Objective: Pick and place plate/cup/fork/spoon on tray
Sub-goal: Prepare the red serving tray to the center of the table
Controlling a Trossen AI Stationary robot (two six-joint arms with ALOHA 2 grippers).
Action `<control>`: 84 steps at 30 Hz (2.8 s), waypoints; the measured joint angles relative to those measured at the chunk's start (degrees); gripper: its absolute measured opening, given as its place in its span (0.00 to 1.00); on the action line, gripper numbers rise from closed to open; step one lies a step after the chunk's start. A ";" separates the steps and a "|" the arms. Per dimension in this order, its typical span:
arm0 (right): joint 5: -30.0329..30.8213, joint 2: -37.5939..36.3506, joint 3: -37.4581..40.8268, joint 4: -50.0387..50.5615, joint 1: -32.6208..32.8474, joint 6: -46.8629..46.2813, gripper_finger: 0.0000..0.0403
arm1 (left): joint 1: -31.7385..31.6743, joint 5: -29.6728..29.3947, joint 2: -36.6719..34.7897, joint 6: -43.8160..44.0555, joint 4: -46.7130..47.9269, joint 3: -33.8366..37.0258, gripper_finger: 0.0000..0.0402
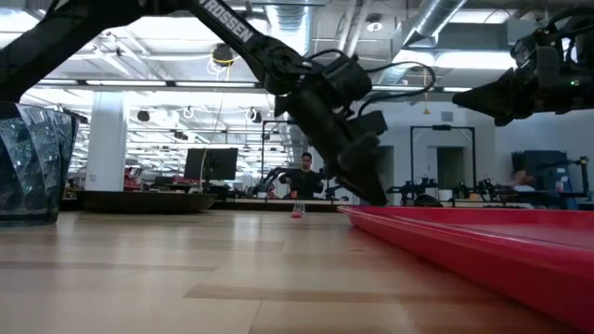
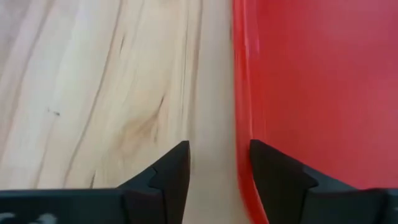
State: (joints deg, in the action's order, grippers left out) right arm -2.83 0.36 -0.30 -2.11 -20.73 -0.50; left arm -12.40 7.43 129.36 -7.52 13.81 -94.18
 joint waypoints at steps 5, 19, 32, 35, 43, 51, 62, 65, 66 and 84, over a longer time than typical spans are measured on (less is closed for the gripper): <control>-0.06 0.00 0.00 0.02 0.02 -0.01 0.09 | -1.05 4.12 0.06 -0.13 3.46 -0.07 0.39; -0.07 0.00 0.00 0.00 0.02 0.00 0.09 | -1.99 6.50 0.10 -4.00 8.09 0.32 0.31; -0.09 0.00 0.00 0.00 0.02 -0.01 0.09 | -2.28 7.03 0.04 -6.87 10.88 0.23 0.17; -0.09 0.00 0.00 0.00 0.02 -0.02 0.09 | -2.26 7.98 0.04 -7.30 10.87 0.23 0.14; -0.11 -0.01 0.00 0.00 0.01 -0.02 0.09 | -2.75 9.52 0.04 -7.31 10.88 0.28 0.13; -0.11 -0.01 0.00 0.00 0.02 -0.02 0.09 | -2.95 9.52 0.07 -6.52 10.38 0.32 0.13; -0.11 -0.02 0.00 0.00 0.02 -0.02 0.09 | -2.98 10.31 0.15 -5.88 9.93 0.34 0.13; -0.11 -0.01 0.00 0.00 0.02 0.00 0.09 | -2.99 10.24 -0.09 -5.72 9.98 0.34 0.13; -0.11 -0.01 0.00 0.00 0.02 0.00 0.09 | -3.21 10.01 -0.53 -5.57 10.43 0.39 0.13; -0.12 -0.02 0.00 -0.01 0.02 -0.01 0.09 | -10.35 7.97 -9.31 7.99 16.78 0.34 0.07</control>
State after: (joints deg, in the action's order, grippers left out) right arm -2.95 0.34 -0.30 -2.12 -20.71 -0.51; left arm -22.75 15.40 120.05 0.47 30.59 -93.84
